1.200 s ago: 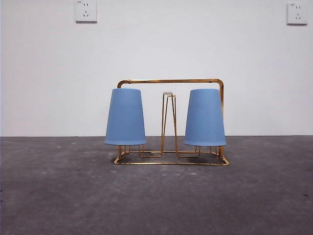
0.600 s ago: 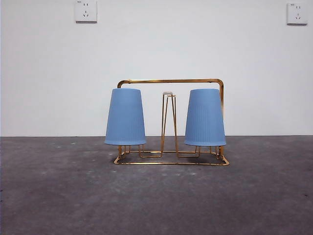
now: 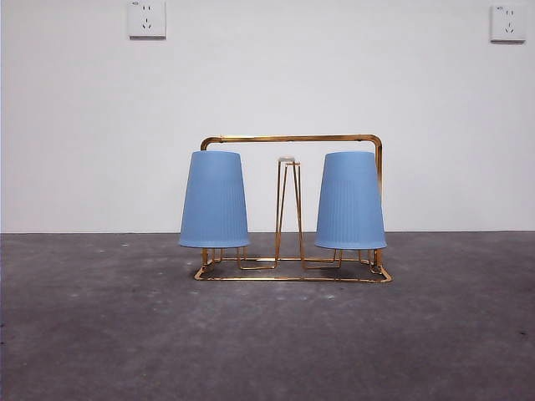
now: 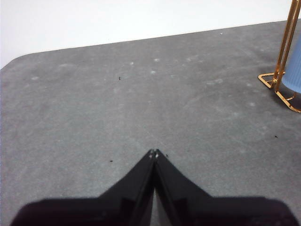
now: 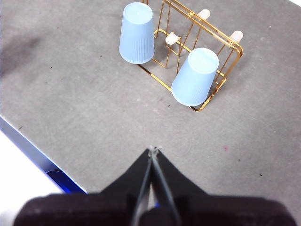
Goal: Pick up cup 1,put cup 1 in the cup rack,pick up cup 2,put cup 2 in the cup rack
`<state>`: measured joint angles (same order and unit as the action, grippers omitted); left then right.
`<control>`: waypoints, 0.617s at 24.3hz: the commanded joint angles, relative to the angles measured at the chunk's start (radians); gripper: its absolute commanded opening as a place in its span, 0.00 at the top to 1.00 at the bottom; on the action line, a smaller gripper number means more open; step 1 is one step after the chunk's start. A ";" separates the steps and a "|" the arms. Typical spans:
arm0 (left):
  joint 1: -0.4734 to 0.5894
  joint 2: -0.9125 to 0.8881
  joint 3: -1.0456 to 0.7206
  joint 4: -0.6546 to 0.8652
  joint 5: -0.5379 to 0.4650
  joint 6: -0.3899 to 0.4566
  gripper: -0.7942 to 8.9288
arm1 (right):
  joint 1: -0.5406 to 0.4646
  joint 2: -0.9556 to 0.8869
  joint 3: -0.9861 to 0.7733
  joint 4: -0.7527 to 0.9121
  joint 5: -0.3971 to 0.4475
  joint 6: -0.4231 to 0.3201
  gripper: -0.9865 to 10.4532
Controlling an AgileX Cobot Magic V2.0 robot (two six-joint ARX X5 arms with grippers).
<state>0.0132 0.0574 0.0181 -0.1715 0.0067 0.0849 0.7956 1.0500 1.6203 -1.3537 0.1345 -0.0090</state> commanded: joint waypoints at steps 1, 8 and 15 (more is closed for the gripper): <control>0.004 0.008 -0.011 0.005 0.000 -0.005 0.92 | -0.060 -0.029 -0.004 0.048 0.039 -0.069 0.91; 0.004 0.013 -0.011 0.005 0.000 -0.005 0.92 | -0.558 -0.264 -0.196 0.510 -0.291 -0.080 0.91; 0.004 0.013 -0.011 0.005 0.000 -0.005 0.92 | -0.738 -0.521 -0.697 0.938 -0.291 -0.152 0.91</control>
<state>0.0132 0.0700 0.0181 -0.1715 0.0067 0.0849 0.0616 0.5484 0.9947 -0.4610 -0.1555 -0.1471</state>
